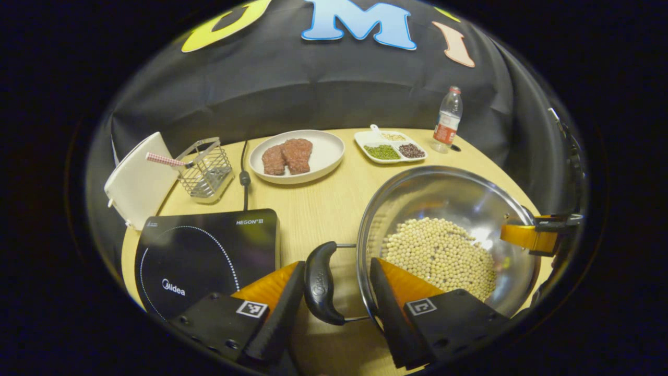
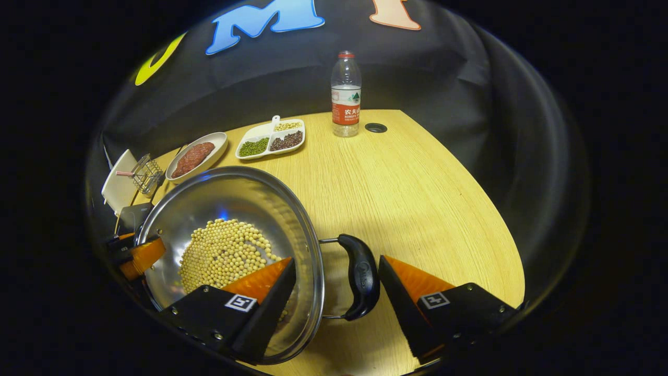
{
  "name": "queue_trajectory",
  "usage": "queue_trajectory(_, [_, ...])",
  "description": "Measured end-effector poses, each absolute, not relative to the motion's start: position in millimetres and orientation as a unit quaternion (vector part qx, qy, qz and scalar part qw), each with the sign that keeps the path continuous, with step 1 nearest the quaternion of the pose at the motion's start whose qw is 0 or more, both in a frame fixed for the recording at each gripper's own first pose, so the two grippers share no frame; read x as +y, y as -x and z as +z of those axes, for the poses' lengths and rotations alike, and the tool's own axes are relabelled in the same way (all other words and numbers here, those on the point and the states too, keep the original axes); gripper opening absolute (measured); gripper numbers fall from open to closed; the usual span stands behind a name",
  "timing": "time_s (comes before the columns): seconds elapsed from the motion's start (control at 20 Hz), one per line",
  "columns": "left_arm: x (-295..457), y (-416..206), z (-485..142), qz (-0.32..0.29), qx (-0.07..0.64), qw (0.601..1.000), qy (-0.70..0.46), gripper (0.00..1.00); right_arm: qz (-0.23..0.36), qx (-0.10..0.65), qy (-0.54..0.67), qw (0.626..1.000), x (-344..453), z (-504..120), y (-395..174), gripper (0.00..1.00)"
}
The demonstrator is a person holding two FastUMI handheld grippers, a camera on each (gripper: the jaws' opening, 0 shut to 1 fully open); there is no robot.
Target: First push the handle of the pot to place it horizontally, then grasp the pot with both hands and set it on the induction cooktop.
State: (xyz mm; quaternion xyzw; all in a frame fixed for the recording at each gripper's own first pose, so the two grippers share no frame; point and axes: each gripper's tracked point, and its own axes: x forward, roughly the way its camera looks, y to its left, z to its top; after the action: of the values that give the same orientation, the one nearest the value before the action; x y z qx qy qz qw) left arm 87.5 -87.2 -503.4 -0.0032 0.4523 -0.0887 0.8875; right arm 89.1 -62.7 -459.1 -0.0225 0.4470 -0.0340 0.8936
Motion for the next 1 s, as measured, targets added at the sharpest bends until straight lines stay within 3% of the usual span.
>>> queue_trajectory(0.05, [-86.9,-88.5,-504.5,-0.089,0.451,0.888,0.001,0.76,-0.032,0.449,0.017,0.893,-62.8,-463.2,-90.7,0.88])
queue_trajectory(0.2, [-87.0,-89.6,-505.0,-0.09,0.451,0.888,0.001,0.75,-0.025,0.455,-0.009,0.89,-58.6,-469.8,-90.6,0.74])
queue_trajectory(0.3, [-86.3,-89.1,-504.5,-0.089,0.452,0.887,0.002,0.7,-0.017,0.46,-0.02,0.888,-58.3,-471.2,-88.9,0.73])
queue_trajectory(0.4, [-86.5,-90.4,-504.4,-0.089,0.452,0.888,0.0,0.69,-0.012,0.463,-0.038,0.885,-58.7,-470.5,-88.8,0.63])
queue_trajectory(0.65, [-85.7,-92.3,-503.0,-0.09,0.453,0.887,-0.002,0.67,-0.013,0.468,-0.052,0.882,-53.8,-469.0,-88.8,0.61])
queue_trajectory(0.7, [-86.5,-90.6,-501.3,-0.089,0.455,0.886,0.005,0.62,-0.011,0.48,-0.059,0.875,-53.4,-470.5,-83.8,0.55])
queue_trajectory(0.9, [-86.4,-90.0,-496.4,-0.091,0.457,0.885,0.01,0.66,-0.012,0.48,-0.06,0.875,-54.3,-466.2,-82.7,0.54])
queue_trajectory(0.95, [-85.5,-88.7,-492.2,-0.091,0.454,0.886,0.01,0.6,-0.011,0.479,-0.062,0.876,-54.1,-464.3,-81.2,0.54])
queue_trajectory(1.0, [-84.2,-88.2,-487.1,-0.091,0.453,0.887,0.009,0.66,-0.01,0.48,-0.062,0.875,-53.9,-461.6,-79.5,0.54])
